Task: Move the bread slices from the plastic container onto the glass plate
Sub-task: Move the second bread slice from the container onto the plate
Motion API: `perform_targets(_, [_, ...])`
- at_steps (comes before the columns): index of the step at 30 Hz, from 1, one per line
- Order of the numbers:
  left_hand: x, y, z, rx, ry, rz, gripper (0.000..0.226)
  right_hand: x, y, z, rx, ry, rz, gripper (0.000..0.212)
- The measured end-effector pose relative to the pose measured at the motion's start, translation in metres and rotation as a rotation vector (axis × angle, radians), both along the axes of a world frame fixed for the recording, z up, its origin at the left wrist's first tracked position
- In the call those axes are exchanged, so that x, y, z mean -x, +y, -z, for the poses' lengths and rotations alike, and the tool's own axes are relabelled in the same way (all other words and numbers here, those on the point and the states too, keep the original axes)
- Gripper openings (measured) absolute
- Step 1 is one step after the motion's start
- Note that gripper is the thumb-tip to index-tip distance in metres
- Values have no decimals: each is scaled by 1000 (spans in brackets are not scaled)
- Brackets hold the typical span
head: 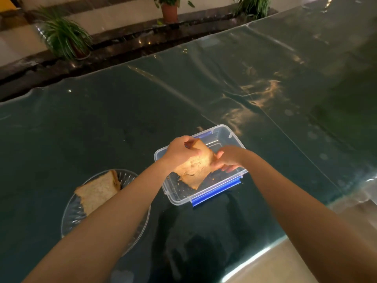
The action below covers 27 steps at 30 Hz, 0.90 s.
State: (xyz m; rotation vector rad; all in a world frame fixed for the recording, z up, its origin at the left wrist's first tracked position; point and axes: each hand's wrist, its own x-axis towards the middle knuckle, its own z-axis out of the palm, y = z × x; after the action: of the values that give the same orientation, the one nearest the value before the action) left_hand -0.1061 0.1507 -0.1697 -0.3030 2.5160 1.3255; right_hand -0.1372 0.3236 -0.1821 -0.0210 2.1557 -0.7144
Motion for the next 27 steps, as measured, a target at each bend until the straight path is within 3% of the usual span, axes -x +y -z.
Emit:
perform_targets(7, [-18,-28,-42,-359,106,-324,30,2,-24,-54,192,254,144,41])
perform_targets(10, [-30,-49,-60,-491,136,-402,28,-5,-47,-71,300,362,179,28])
perform_targets(13, [-40,-74,-70,-514,163,-432,31,-14,-72,-82,465,352,272,17])
perform_targets(18, [-63,-118,-76,-639,176,-561,39,-26,-121,-91,635,288,342,29])
perform_targets(22, [-87,-152,-66,-671,125,-732,39,-38,-170,-82,636,268,289,37])
perform_targets(27, [-125,-183,-30,-633,76,-917,32,-65,-228,-45,420,354,268,44])
